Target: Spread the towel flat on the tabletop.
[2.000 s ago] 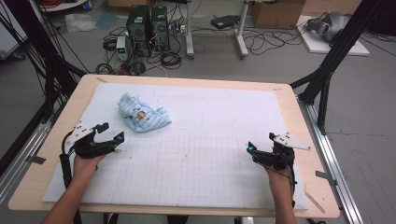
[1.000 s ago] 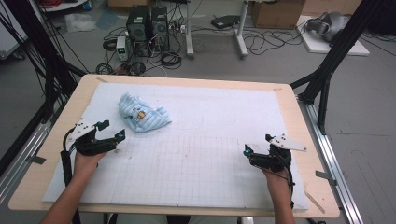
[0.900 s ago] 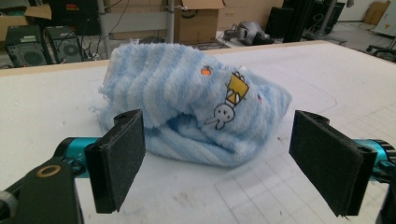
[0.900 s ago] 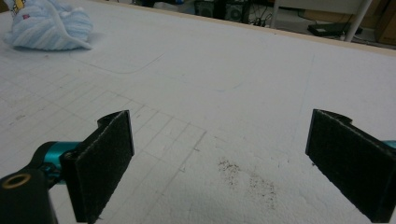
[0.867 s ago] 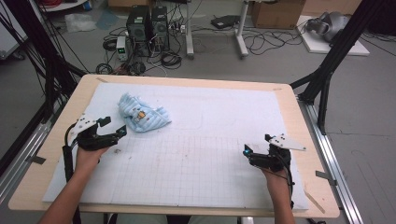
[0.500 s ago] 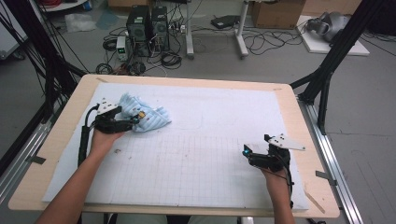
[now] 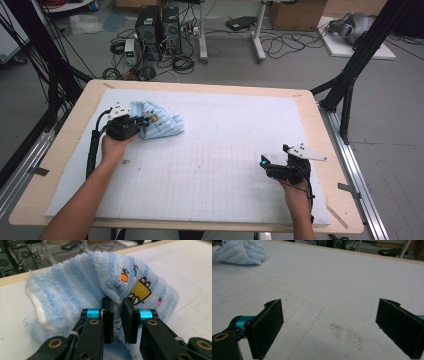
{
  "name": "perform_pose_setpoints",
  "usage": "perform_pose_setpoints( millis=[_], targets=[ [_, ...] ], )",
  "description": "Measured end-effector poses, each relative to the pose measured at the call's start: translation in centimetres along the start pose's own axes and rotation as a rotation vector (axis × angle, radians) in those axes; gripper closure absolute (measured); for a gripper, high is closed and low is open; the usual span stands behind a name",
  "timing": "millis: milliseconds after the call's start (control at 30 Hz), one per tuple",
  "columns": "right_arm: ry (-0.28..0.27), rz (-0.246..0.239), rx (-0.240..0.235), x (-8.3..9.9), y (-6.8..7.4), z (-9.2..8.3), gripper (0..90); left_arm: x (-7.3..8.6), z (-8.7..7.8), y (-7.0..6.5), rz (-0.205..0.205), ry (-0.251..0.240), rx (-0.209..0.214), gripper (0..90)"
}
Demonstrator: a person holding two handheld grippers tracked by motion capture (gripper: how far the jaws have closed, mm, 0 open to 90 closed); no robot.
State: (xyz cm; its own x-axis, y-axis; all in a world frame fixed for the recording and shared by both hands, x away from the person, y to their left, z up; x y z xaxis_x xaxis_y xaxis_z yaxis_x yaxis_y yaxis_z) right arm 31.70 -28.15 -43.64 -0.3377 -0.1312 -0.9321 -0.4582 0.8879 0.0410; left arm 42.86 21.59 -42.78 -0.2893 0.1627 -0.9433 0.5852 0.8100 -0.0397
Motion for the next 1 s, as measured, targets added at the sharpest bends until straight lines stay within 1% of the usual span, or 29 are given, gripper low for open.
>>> perform_pose_setpoints(
  millis=[67, 100, 133, 233, 267, 300, 333, 367, 400, 433, 467, 533, 567, 600, 700, 733, 767, 800, 833, 867, 900, 933, 967, 1000],
  targets=[
    [0.000, -0.002, 0.000, 0.0, 0.0, 0.0, 6.9, -0.3, -0.2, -0.6, 0.013, -0.009, 0.029, 81.1],
    [0.001, 0.002, -0.002, 0.0, 0.1, 0.1, 6.9, -0.3, -0.2, -0.6, 0.013, -0.009, 0.029, 81.2],
    [0.001, 0.000, -0.003, 0.0, 0.1, 0.1, 6.9, -0.4, -0.2, -0.9, 0.014, -0.016, 0.043, 81.4],
    [0.001, 0.000, -0.002, 0.0, 0.0, 0.1, 6.9, -0.5, -0.2, -1.6, 0.016, -0.019, 0.088, 81.8],
    [0.001, 0.000, -0.002, 0.0, 0.0, 0.1, 6.9, -0.6, -0.1, -2.0, 0.016, -0.020, 0.113, 81.8],
    [0.002, 0.003, -0.002, 0.0, 0.1, 0.1, 6.9, -0.6, -0.1, -2.6, 0.019, -0.023, 0.145, 81.9],
    [-0.001, 0.003, -0.001, 0.0, 0.0, 0.1, 6.9, -0.7, 0.0, -3.1, 0.023, -0.028, 0.168, 82.1],
    [-0.001, 0.005, -0.001, 0.1, 0.0, 0.1, 6.8, -0.8, 0.1, -4.2, 0.032, -0.033, 0.213, 82.1],
    [0.002, 0.008, 0.001, 0.1, 0.0, 0.0, 6.9, -0.9, 0.2, -4.9, 0.037, -0.032, 0.241, 82.3],
    [0.002, 0.007, 0.001, 0.1, -0.1, 0.0, 6.9, -0.9, 0.2, -4.9, 0.037, -0.032, 0.241, 82.4],
    [0.001, 0.009, 0.001, 0.1, -0.1, 0.0, 6.9, -0.8, 0.4, -5.8, 0.052, -0.026, 0.271, 82.5],
    [0.001, 0.009, -0.001, 0.1, -0.1, 0.0, 6.9, -0.8, 0.6, -7.0, 0.080, -0.017, 0.301, 82.6],
    [-0.003, 0.005, 0.000, 0.0, -0.1, 0.0, 6.9, -0.8, 0.8, -7.7, 0.076, -0.017, 0.323, 82.7],
    [-0.004, 0.008, 0.001, 0.0, -0.1, 0.0, 6.9, -0.9, 1.0, -8.6, 0.072, -0.021, 0.355, 82.7],
    [-0.003, 0.017, 0.002, 0.1, -0.2, -0.1, 6.8, -1.1, 1.2, -10.2, 0.081, -0.025, 0.404, 82.9],
    [-0.003, 0.017, 0.002, 0.1, -0.2, -0.1, 6.8, -1.1, 1.2, -10.2, 0.081, -0.025, 0.404, 82.9],
    [-0.006, 0.016, 0.004, 0.1, -0.2, -0.1, 6.9, -1.2, 1.3, -11.3, 0.097, -0.019, 0.435, 82.8],
    [-0.006, 0.016, 0.004, 0.1, -0.2, -0.1, 6.9, -1.2, 1.3, -11.3, 0.097, -0.019, 0.435, 82.9],
    [-0.007, 0.018, 0.003, 0.1, -0.2, -0.1, 6.9, -1.2, 1.4, -11.9, 0.104, -0.015, 0.454, 82.9],
    [-0.007, 0.018, 0.003, 0.1, -0.2, -0.1, 6.9, -1.2, 1.4, -12.2, 0.108, -0.013, 0.463, 82.9],
    [-0.007, 0.016, 0.004, 0.1, -0.2, -0.1, 6.9, -1.1, 1.5, -12.9, 0.100, -0.009, 0.497, 82.9],
    [-0.007, 0.016, 0.004, 0.1, -0.2, -0.1, 6.9, -1.1, 1.5, -12.9, 0.100, -0.009, 0.497, 82.8],
    [-0.008, 0.019, 0.003, 0.1, -0.2, -0.1, 6.9, -1.0, 1.5, -13.3, 0.105, -0.009, 0.513, 82.8],
    [-0.008, 0.018, 0.003, 0.1, -0.2, -0.1, 6.9, -1.0, 1.4, -14.0, 0.099, -0.015, 0.543, 82.8]
  ],
)
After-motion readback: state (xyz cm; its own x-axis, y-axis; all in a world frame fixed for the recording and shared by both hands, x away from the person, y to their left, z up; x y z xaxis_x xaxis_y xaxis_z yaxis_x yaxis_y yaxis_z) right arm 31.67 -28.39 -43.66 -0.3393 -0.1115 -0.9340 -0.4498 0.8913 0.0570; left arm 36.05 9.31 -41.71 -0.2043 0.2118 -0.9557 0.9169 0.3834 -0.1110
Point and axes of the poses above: each handheld gripper's, and its own axes: z roughly forward along the jaws, x roughly out of its underside, y roughly to its left, the point moved 3 cm from there along z, roughly forward along the jaws, and after that the axes turned 4 degrees about -y, right-handed, at the moved point
